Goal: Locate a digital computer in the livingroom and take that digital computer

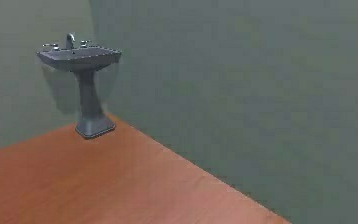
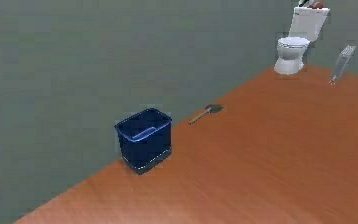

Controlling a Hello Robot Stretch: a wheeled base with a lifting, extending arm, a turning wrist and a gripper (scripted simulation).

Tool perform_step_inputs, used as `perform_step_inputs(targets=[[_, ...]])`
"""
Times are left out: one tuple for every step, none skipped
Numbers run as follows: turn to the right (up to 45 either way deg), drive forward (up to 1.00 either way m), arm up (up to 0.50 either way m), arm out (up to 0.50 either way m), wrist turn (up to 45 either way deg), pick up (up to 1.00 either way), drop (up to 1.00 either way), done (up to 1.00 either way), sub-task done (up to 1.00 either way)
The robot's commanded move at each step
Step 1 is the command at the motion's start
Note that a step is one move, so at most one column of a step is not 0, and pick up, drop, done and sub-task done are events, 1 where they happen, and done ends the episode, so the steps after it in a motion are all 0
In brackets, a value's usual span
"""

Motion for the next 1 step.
perform_step_inputs(targets=[[-39.0, 0.00, 0.00, 0.00, 0.0, 0.00, 0.00, 0.00, 0.00]])
